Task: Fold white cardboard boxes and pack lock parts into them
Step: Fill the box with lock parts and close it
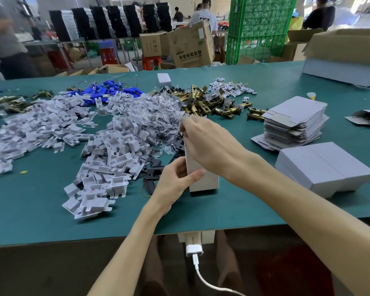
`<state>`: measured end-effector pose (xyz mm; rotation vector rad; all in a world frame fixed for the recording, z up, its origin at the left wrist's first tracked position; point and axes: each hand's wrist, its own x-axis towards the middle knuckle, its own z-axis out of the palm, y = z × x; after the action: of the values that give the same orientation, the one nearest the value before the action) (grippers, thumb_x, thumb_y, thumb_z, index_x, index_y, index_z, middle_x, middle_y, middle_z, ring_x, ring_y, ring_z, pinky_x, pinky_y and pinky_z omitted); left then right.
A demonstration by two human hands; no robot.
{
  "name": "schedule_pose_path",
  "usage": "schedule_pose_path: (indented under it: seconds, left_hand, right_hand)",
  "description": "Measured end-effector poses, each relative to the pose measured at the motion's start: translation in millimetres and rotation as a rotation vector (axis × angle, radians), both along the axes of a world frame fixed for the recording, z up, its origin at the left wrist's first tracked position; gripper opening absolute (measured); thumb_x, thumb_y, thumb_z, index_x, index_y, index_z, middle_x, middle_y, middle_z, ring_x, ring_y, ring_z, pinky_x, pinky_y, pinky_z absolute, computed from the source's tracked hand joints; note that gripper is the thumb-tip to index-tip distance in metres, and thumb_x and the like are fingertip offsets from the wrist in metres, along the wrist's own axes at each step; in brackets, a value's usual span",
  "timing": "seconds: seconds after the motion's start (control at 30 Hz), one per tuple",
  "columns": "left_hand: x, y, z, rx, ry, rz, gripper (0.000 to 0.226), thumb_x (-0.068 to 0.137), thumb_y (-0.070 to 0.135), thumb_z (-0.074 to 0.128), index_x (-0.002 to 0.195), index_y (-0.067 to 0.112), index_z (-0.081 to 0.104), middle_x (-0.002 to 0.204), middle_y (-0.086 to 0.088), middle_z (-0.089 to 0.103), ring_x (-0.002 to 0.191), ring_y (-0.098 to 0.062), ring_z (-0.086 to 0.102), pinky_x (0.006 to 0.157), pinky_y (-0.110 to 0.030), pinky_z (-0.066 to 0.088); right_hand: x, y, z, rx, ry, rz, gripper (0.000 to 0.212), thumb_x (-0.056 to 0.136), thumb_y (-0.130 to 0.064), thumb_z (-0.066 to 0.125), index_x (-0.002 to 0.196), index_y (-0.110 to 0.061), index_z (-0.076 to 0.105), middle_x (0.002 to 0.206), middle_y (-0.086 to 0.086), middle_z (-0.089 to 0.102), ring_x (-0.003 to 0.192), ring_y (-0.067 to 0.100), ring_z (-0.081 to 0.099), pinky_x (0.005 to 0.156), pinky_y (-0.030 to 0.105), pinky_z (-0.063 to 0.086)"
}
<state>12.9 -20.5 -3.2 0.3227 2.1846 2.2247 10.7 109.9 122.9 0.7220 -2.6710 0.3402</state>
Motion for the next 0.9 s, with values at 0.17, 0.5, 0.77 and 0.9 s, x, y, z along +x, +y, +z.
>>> schedule_pose_path:
  seconds: [0.17,0.5,0.77,0.9]
  left_hand:
    - [1,1,1,-0.151,0.003,0.051,0.023,0.093,0.02,0.078,0.108,0.035,0.069,0.098,0.029,0.074,0.092,0.011,0.066,0.078,-0.008,0.049]
    - [-2,-4,-9,-0.275,-0.06,0.061,0.014,0.097,-0.006,0.053,0.089,0.005,0.053,0.085,-0.015,0.055,0.076,-0.003,0.047,0.069,-0.021,0.041]
    - [2,-7,-2,-0.16,-0.015,-0.04,0.016,0.097,-0.015,0.052,0.112,-0.013,0.047,0.101,-0.04,0.055,0.087,-0.028,0.044,0.075,-0.045,0.039]
    - [6,-8,3,-0.158,0.006,-0.089,0.019,0.094,-0.019,0.045,0.112,-0.016,0.049,0.099,-0.041,0.055,0.088,-0.028,0.042,0.073,-0.045,0.036]
  right_hand:
    - [-1,-32,-6,-0.05,0.038,0.101,0.021,0.098,-0.003,0.053,0.119,-0.007,0.054,0.115,0.009,0.054,0.103,0.025,0.051,0.078,0.033,0.048]
    - [-56,-118,-44,-0.04,-0.27,0.094,0.014,0.098,0.001,0.05,0.105,-0.007,0.043,0.1,0.011,0.048,0.095,0.033,0.051,0.071,0.041,0.045]
    - [-80,-149,-76,-0.045,-0.22,0.01,0.051,0.094,0.007,0.053,0.142,-0.001,0.037,0.128,0.022,0.053,0.122,0.039,0.044,0.078,0.039,0.043]
    - [-74,-146,-73,-0.091,-0.131,0.029,0.038,0.095,0.004,0.054,0.13,-0.003,0.042,0.108,0.016,0.06,0.104,0.035,0.053,0.067,0.037,0.037]
